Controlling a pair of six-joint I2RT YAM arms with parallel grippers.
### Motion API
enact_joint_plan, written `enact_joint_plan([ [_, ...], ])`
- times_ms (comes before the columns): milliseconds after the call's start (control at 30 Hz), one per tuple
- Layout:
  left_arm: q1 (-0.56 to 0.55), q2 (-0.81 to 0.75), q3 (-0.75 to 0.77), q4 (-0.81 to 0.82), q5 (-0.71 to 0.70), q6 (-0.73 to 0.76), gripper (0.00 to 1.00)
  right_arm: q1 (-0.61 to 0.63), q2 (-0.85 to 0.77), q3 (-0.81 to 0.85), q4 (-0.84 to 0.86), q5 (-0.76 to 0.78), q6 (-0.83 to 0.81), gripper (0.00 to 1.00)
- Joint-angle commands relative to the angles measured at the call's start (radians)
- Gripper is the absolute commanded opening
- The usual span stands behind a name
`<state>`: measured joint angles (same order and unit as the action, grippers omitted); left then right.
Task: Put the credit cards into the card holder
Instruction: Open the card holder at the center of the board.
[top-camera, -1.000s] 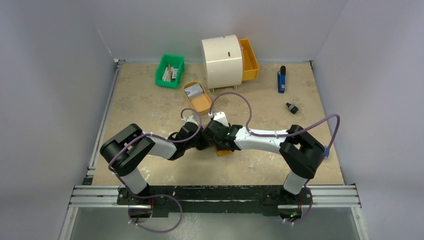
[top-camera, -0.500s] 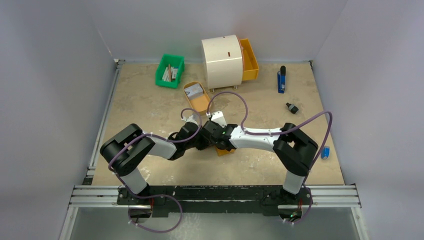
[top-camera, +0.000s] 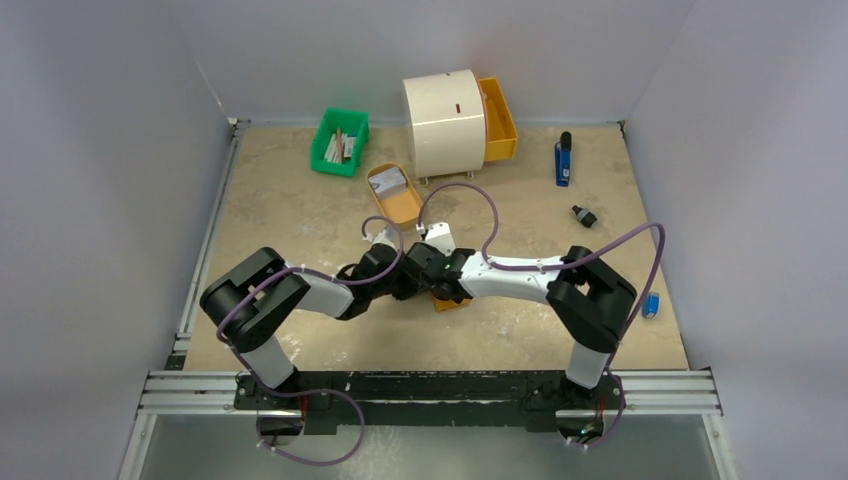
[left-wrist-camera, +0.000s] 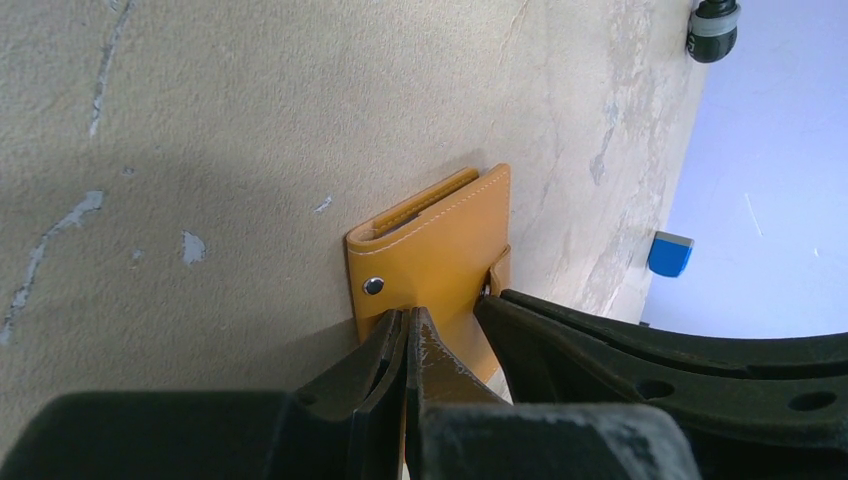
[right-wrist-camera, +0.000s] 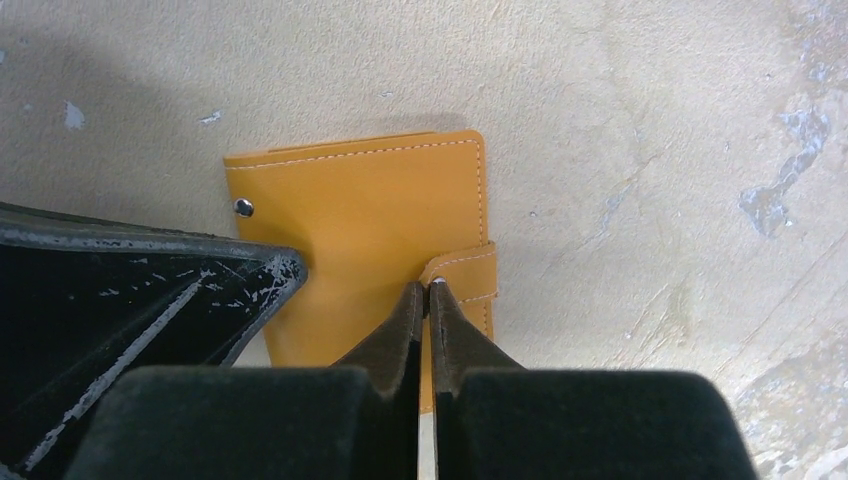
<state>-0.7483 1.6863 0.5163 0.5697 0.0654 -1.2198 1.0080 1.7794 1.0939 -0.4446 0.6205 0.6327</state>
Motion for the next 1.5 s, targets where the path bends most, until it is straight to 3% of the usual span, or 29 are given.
enact_joint_plan([
  [0,0.008,0.047,-0.014,-0.213,-0.137,0.04,0.0,-0.028,-0.027,-0.037,-0.123,0.066,0.068,0.0],
  [433,0.008,0.07,0.003,-0.251,-0.159,0.048,0.0,-0.095,-0.19,-0.117,-0.08,-0.051,0.159,0.0],
  [633,0.009,-0.017,0.003,-0.219,-0.107,0.087,0.0,-0.118,-0.344,-0.213,0.044,-0.177,0.157,0.0],
  [800,0.006,-0.122,0.029,-0.273,-0.087,0.12,0.46,-0.117,-0.473,-0.263,0.147,-0.261,0.085,0.0],
  [900,0.002,-0.179,0.049,-0.333,-0.089,0.146,0.61,-0.117,-0.522,-0.273,0.17,-0.301,0.068,0.0],
  [1033,-0.003,-0.244,0.058,-0.373,-0.104,0.169,0.69,-0.117,-0.568,-0.298,0.215,-0.339,0.059,0.0],
  [1467,-0.016,-0.32,0.106,-0.355,-0.073,0.204,0.78,-0.117,-0.614,-0.335,0.341,-0.452,0.057,0.0],
])
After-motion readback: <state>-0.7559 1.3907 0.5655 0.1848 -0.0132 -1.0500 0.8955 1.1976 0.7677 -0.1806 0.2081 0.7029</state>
